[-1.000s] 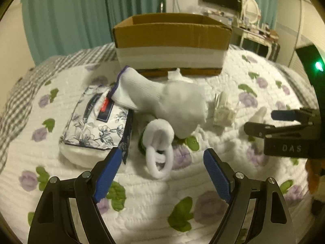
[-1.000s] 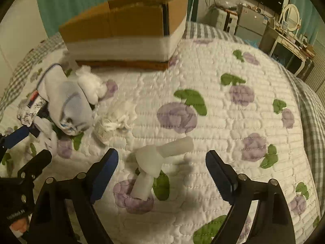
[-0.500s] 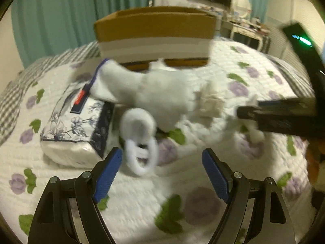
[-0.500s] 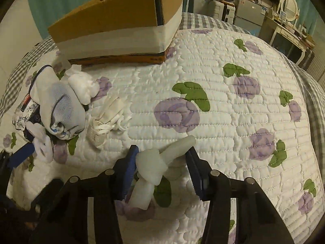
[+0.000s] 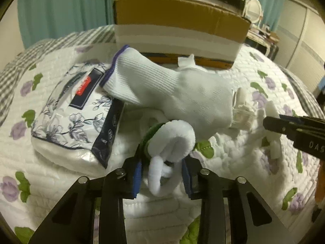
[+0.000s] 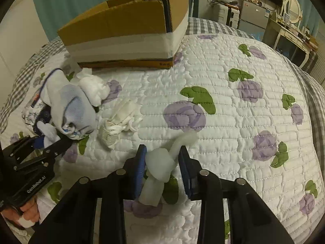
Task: Organize soft objects
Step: 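Carry both held items over the box and open both grippers inside it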
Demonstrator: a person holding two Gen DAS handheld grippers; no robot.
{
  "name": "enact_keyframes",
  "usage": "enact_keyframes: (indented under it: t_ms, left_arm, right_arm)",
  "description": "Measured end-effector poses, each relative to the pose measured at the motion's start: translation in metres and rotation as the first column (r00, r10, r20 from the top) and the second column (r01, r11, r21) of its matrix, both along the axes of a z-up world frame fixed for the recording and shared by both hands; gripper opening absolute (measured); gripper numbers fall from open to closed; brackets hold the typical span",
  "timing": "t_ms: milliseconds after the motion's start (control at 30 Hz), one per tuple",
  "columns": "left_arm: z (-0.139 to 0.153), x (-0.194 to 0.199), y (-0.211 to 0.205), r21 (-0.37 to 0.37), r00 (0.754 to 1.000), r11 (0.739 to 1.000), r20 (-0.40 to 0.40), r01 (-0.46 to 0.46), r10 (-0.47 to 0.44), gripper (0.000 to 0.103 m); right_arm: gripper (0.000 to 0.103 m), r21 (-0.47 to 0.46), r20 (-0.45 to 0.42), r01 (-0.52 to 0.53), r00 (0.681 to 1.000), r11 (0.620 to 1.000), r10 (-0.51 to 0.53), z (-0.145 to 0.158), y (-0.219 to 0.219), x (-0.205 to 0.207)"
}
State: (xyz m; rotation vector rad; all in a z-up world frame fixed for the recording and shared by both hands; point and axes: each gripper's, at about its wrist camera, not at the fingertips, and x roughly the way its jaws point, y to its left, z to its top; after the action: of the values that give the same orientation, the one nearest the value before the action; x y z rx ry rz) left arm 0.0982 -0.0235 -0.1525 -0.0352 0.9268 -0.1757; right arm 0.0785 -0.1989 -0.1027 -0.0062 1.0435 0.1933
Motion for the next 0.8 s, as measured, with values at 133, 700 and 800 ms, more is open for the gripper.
enact_keyframes:
  t_ms: [133, 700, 800]
  left_arm:
    - [0.011, -0.015, 0.001, 0.024, 0.999, 1.0, 0.033, -0.003, 0.002, 0.031]
    - [0.136, -0.038, 0.013, 0.055, 0.966, 0.996, 0.248, 0.068, -0.08, 0.031]
    - [0.158, -0.022, 0.014, 0.043, 0.953, 0.997, 0.292, 0.069, -0.078, 0.031]
  right_arm:
    - [0.028, 0.063, 0.044, -0.003, 0.999, 0.998, 0.001, 0.012, -0.006, -0.006]
    - [0.028, 0.071, 0.318, -0.146, 0.941, 0.987, 0.117, 0.131, 0.033, -0.039]
    - [0.028, 0.045, 0.36, -0.174, 0.921, 0.984, 0.146, 0.161, 0.043, -0.028]
